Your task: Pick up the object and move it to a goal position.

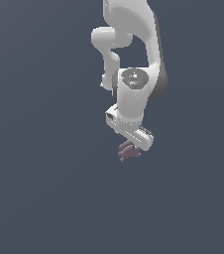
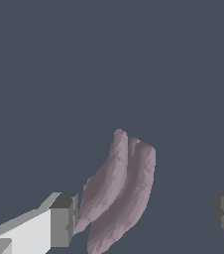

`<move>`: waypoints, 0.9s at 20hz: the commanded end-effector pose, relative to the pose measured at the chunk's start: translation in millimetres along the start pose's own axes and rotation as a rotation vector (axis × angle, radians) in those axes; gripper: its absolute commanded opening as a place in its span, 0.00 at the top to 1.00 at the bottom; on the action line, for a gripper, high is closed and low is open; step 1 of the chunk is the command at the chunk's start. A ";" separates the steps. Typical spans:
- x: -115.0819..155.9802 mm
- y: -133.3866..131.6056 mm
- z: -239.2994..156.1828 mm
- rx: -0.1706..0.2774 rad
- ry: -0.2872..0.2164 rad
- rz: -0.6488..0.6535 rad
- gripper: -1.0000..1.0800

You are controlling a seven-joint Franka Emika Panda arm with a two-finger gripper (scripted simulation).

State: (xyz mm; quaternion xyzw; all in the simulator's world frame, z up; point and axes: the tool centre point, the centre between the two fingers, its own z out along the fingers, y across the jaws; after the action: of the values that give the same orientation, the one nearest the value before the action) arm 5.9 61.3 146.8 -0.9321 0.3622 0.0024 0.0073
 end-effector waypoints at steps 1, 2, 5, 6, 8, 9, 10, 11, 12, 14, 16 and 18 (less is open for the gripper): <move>-2.0 -2.0 1.3 -0.001 0.001 0.063 0.04; -2.8 -2.8 1.8 -0.002 0.001 0.088 0.04; -5.2 -5.2 3.2 -0.003 0.003 0.161 0.04; -5.9 -6.0 3.7 -0.004 0.003 0.186 0.04; -7.5 -7.6 4.6 -0.005 0.004 0.235 0.04; -8.3 -8.4 5.1 -0.005 0.005 0.260 0.04; -9.1 -9.2 5.6 -0.006 0.005 0.284 0.04; -9.9 -10.0 6.0 -0.006 0.006 0.308 0.04; -10.6 -10.7 6.4 -0.007 0.006 0.331 0.04; -12.0 -12.1 7.2 -0.007 0.008 0.374 0.04; -13.2 -13.3 7.9 -0.008 0.009 0.411 0.04; -14.3 -14.3 8.4 -0.008 0.010 0.444 0.04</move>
State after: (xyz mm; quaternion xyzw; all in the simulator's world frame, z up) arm 5.0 80.6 139.1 -0.8372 0.5469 0.0012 0.0014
